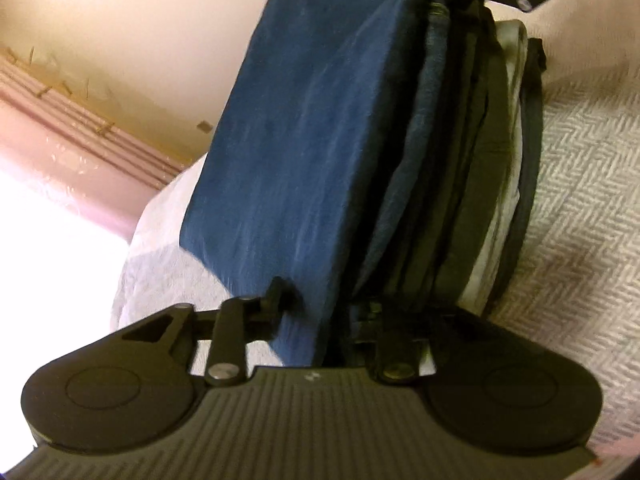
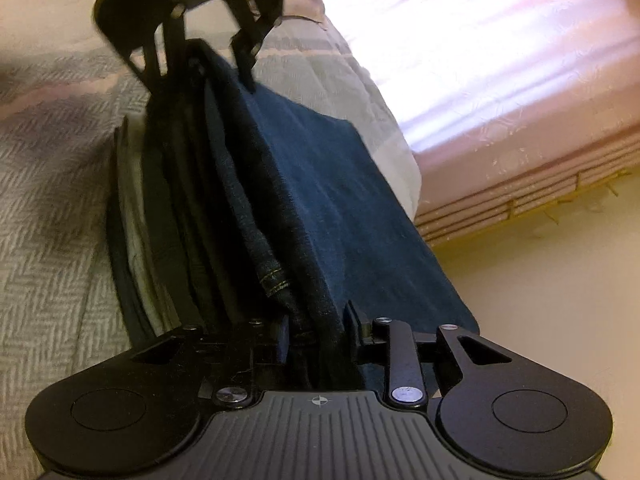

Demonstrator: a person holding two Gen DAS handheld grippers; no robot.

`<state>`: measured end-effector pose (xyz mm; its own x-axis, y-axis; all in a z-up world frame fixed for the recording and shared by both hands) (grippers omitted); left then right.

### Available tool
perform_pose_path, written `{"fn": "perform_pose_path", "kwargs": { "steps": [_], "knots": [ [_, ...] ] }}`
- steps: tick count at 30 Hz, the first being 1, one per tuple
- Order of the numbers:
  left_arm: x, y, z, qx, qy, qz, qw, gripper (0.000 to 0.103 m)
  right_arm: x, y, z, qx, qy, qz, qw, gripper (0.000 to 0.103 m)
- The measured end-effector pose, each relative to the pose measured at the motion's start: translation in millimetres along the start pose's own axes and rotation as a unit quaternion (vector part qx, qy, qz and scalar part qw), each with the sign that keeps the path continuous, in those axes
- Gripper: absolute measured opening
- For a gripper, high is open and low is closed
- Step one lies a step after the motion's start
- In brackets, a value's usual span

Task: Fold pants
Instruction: 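Carry the lifted jeans with both grippers onto the stack of folded clothes, then lower the jeans onto the stack and open both grippers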

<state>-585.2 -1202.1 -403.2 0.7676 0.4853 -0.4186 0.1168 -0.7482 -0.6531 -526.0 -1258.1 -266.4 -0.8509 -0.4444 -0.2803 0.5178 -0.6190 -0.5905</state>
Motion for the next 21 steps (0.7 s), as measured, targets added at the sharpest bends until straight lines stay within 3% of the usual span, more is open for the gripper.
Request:
{"fn": "perform_pose_path", "kwargs": {
  "steps": [3,7,13,15,18,21],
  "knots": [
    [10,-15,-4,0.007,-0.025,-0.017,0.9995,0.031,6,-9,6,-0.004,0.018,-0.012,1.000,0.038],
    [16,-45,-11,0.017,-0.102,-0.033,0.9941,0.031,19,-25,13,-0.005,0.093,-0.047,0.995,0.042],
    [10,-58,-21,0.023,-0.210,-0.019,0.9773,0.031,47,-25,24,-0.051,0.238,-0.051,0.969,0.042],
    [6,-56,-17,0.031,-0.221,-0.021,0.9746,0.031,48,-17,22,-0.068,0.238,-0.058,0.967,0.054],
    [5,-69,-17,0.037,-0.227,-0.027,0.9728,0.031,40,-33,37,-0.071,0.268,-0.048,0.960,0.054],
    [12,-99,-27,0.037,-0.275,-0.043,0.9598,0.031,39,-56,50,-0.075,0.299,-0.049,0.950,0.054]
  ]
}}
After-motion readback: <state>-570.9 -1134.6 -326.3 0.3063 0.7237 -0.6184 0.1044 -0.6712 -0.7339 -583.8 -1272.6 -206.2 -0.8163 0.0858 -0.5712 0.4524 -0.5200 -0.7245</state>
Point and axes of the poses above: each gripper's, at about its wrist camera, not at the fingertips, and y roughly the way its jaws point, z to its right, x to its underside, the point moved 4 cm from there along y, roughly the way its jaws point, and after that the axes turned 2 degrees about -y, right-handed, at the moved point
